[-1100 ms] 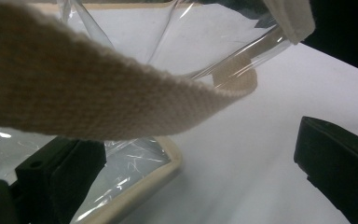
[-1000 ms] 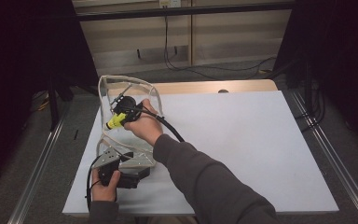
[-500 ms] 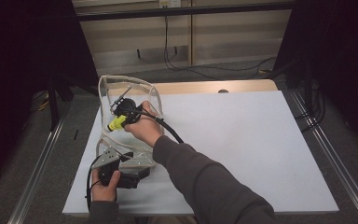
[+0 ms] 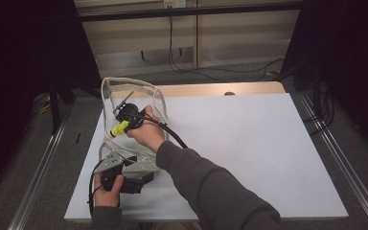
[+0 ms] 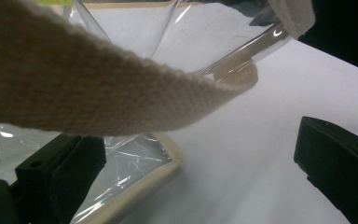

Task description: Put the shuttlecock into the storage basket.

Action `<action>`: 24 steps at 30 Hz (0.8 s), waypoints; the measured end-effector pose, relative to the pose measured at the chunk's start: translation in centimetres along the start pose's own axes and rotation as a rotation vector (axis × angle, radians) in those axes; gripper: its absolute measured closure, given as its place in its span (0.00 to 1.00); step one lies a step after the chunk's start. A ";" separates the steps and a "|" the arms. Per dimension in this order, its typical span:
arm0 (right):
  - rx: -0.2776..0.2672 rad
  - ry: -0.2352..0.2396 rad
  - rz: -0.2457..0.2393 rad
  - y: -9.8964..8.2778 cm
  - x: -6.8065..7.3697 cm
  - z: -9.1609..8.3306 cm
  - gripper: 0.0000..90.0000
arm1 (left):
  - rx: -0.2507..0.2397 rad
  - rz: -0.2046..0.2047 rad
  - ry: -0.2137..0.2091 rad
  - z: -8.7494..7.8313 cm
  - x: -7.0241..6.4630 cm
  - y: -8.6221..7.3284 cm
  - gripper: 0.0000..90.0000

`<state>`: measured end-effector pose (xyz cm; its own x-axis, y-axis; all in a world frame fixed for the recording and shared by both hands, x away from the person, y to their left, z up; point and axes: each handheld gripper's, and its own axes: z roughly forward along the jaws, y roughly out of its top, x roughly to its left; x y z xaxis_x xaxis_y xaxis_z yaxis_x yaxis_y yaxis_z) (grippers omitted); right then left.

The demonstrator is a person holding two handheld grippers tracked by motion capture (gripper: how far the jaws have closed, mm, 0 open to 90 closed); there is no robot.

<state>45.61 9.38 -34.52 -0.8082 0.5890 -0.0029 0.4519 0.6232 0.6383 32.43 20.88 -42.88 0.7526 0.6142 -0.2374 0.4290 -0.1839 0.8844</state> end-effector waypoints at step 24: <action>0.048 0.051 -0.012 -0.3 0.6 1.3 0.80 | 0.003 0.000 0.001 0.0 0.1 0.0 0.02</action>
<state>45.50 10.16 -35.75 -0.8313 0.5550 0.0302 0.4587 0.6544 0.6011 32.48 20.95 -42.92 0.7522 0.6147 -0.2374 0.4306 -0.1858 0.8832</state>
